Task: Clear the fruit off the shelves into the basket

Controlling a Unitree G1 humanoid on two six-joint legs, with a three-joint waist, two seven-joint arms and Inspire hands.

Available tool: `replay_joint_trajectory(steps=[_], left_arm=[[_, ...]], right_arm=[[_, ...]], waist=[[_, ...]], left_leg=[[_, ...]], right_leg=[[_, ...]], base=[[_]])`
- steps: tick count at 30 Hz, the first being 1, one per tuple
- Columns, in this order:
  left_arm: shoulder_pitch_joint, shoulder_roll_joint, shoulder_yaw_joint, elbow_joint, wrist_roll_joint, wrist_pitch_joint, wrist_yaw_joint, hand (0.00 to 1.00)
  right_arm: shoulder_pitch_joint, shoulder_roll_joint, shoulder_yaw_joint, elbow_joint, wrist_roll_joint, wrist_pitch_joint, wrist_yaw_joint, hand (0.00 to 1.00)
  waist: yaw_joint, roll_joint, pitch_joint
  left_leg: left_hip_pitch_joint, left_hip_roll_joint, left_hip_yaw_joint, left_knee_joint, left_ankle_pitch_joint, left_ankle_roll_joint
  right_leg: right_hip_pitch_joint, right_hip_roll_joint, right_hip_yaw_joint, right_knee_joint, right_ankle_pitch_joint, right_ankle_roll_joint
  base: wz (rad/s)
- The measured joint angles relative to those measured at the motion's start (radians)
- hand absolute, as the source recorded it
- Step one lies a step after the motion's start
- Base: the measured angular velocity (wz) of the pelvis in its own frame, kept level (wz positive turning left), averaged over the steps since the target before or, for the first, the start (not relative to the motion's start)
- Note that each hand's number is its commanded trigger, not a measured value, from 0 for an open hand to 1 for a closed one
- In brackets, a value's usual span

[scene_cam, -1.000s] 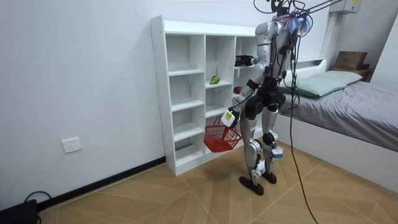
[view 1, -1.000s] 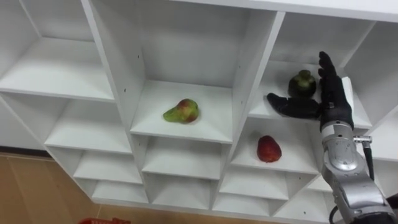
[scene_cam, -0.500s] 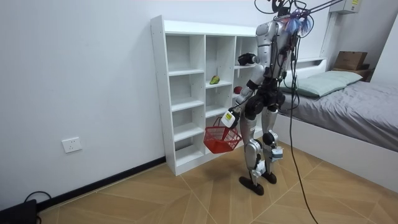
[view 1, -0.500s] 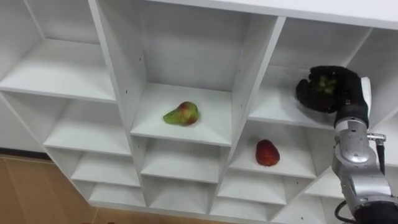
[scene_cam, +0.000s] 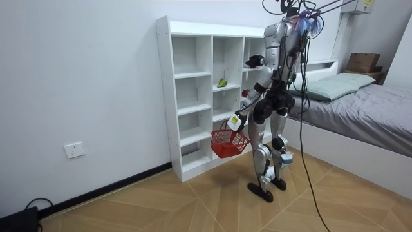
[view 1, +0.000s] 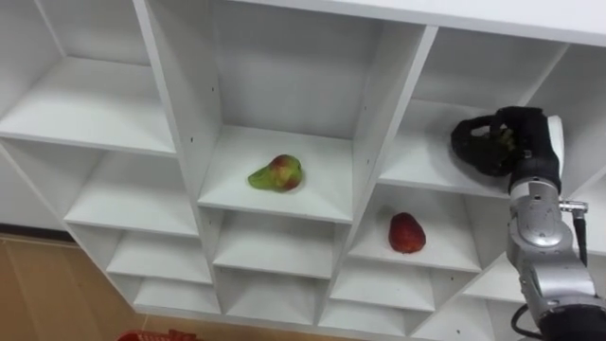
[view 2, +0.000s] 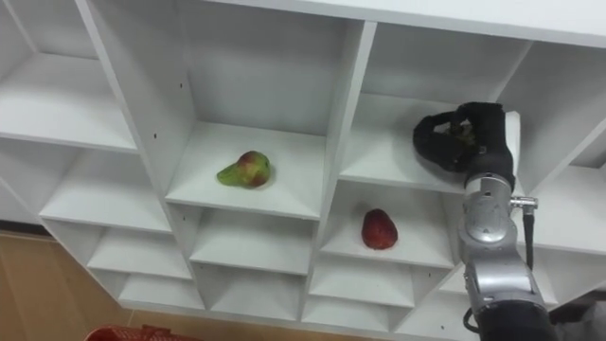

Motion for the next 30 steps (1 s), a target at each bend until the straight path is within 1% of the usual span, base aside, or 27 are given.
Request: replay_joint_trajectory(steps=[6,14,18,20,21,25,27,28,30], left_arm=[[0.000,0.000,0.000,0.000,0.000,0.000,0.000,1.00],[-0.001,-0.001,-0.002,0.001,-0.001,-0.001,0.005,1.00],[-0.002,-0.008,-0.003,0.001,-0.004,-0.007,0.017,1.00],[-0.002,-0.011,-0.003,0.001,-0.003,-0.010,0.017,1.00],[-0.002,-0.012,-0.003,0.001,-0.003,-0.016,0.017,1.00],[-0.006,-0.012,-0.003,0.000,-0.003,-0.026,0.015,1.00],[-0.006,-0.013,-0.002,0.000,-0.001,-0.032,0.012,1.00],[-0.006,-0.014,-0.002,-0.003,0.000,-0.034,0.011,1.00],[-0.007,-0.015,-0.002,-0.005,0.000,-0.037,0.012,1.00]], right_arm=[[0.000,0.000,0.003,-0.001,-0.032,-0.001,0.000,1.00],[0.000,0.000,0.004,-0.008,-0.031,-0.002,0.001,1.00],[0.002,0.001,0.007,-0.042,-0.030,0.001,0.003,1.00],[0.004,0.001,0.014,-0.058,-0.031,0.001,0.003,1.00],[0.006,0.001,0.014,-0.070,-0.031,0.001,0.004,1.00],[0.039,0.002,0.023,-0.120,-0.032,0.001,0.004,1.00],[0.058,0.004,0.024,-0.154,-0.031,0.003,0.012,1.00],[0.081,0.006,0.024,-0.196,-0.031,0.013,0.024,1.00],[0.118,0.015,0.029,-0.258,-0.031,0.018,0.036,1.00]], waist=[[0.001,0.003,0.0001],[0.000,0.008,-0.0009],[0.000,0.012,-0.0021],[-0.003,0.017,-0.0026],[-0.006,0.020,-0.0014],[-0.006,0.023,-0.0015],[-0.005,0.024,-0.0018],[-0.006,0.024,-0.0022],[-0.005,0.026,-0.0026]], left_leg=[[0.000,0.001,-0.001,0.000,0.000,0.000],[0.000,0.001,-0.001,-0.001,0.000,0.000],[-0.004,0.001,-0.001,-0.002,0.000,0.000],[-0.003,0.001,0.002,-0.003,0.000,0.000],[-0.003,0.001,0.004,-0.003,0.000,0.000],[-0.003,0.003,0.010,-0.003,0.000,0.000],[-0.003,0.005,0.024,-0.003,0.000,0.000],[-0.003,0.005,0.027,-0.004,0.000,0.000],[-0.002,0.006,0.029,-0.004,0.000,0.000]], right_leg=[[-0.001,0.001,-0.002,0.001,0.000,0.000],[-0.002,0.001,0.001,0.002,0.000,0.000],[-0.009,0.001,0.011,0.004,0.000,0.000],[-0.015,0.002,0.014,0.004,0.000,0.000],[-0.017,0.002,0.014,0.006,0.000,0.000],[-0.017,0.003,0.015,0.006,0.000,0.000],[-0.020,0.003,0.016,0.005,0.000,-0.001],[-0.020,0.003,0.018,0.005,0.000,0.000],[-0.020,0.003,0.016,0.005,0.000,0.000]], base=[[0.00],[0.00],[-0.02],[-0.04],[-0.04],[-0.04],[-0.08],[-0.06],[0.00]])
